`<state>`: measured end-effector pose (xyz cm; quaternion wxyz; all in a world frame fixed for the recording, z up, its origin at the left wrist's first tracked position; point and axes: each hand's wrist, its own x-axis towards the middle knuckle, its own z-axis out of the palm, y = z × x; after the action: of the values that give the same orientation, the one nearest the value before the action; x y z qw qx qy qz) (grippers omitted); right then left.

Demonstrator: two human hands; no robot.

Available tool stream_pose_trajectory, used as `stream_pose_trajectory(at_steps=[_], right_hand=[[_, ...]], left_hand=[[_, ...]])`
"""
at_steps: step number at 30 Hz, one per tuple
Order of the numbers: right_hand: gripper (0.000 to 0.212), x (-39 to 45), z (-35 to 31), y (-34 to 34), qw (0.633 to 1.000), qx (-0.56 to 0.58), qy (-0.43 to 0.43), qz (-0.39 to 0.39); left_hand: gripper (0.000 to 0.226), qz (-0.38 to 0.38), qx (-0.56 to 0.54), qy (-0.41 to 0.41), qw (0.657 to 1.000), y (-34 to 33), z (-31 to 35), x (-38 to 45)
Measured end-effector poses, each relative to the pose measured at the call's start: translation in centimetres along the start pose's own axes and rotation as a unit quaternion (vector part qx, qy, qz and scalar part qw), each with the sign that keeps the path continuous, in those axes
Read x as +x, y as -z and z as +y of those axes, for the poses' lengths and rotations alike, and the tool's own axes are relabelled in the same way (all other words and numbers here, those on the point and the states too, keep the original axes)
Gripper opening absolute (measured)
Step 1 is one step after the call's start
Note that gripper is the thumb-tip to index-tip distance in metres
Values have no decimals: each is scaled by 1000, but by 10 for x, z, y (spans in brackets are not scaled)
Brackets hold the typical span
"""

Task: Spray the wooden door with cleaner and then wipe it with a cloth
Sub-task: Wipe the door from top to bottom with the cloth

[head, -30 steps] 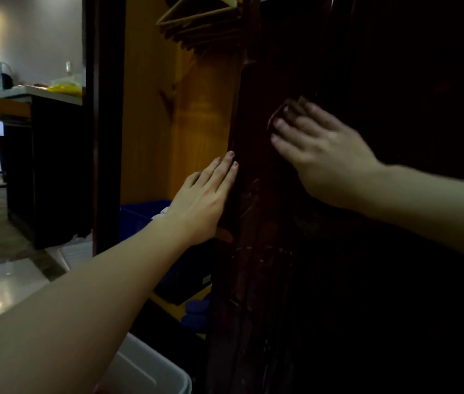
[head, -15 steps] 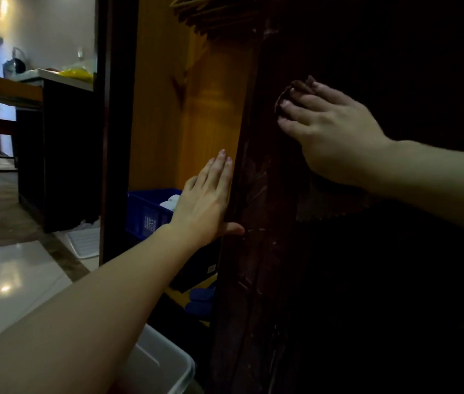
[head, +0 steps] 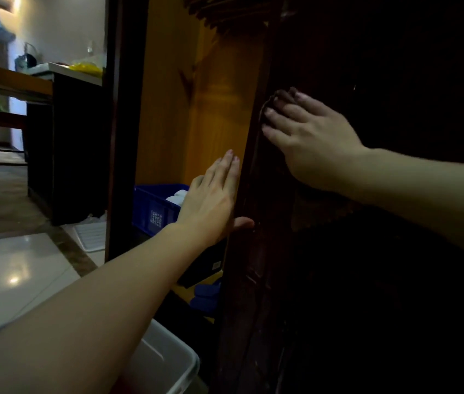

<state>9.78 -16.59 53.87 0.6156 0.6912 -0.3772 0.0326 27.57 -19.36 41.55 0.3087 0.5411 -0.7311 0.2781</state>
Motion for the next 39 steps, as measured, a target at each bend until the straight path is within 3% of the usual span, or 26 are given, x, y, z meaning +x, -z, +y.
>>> stream_pose_trajectory(at_steps=[3,7,11,13,15,19,21,25,28,35,39], right_hand=[[58,-6,-29,-3,999,29,6,-13],[57,-60,-99,-22,986,71,142,-51],[67,-64,-94,-23,978,76,183,-66],[67,-42,-68,-17,987,50,152,-5],[61,-20,-35,-15,996,35,68,48],[60,-16,-11,-16,998,30,-24,48],[57,-33,-35,-22,998,42,-8,45],[55,-94,-109,-42,987,107,120,-12],[51,-102,-113,-45,980,123,153,-31],[58,-60,-57,-33,996,76,12,40],[54,-109,-123,-46,991,106,85,2]], left_hand=[[117,18,-2,7,1000,-3,-1,-1],[123,-13,-4,-16,1000,-6,-6,-6],[124,-45,23,-66,997,-17,-3,-15],[130,-46,8,-58,997,-19,-4,-16],[136,-41,-8,-46,998,-19,-7,-15],[136,-32,-20,-44,998,-26,-11,-20],[134,-24,-34,-42,998,-32,-10,-28],[126,-26,-56,-5,998,-47,-6,-44],[123,-25,-65,10,998,-55,-7,-53],[114,2,-106,-16,994,-78,-2,-79],[125,-46,-95,-57,993,-89,6,-93]])
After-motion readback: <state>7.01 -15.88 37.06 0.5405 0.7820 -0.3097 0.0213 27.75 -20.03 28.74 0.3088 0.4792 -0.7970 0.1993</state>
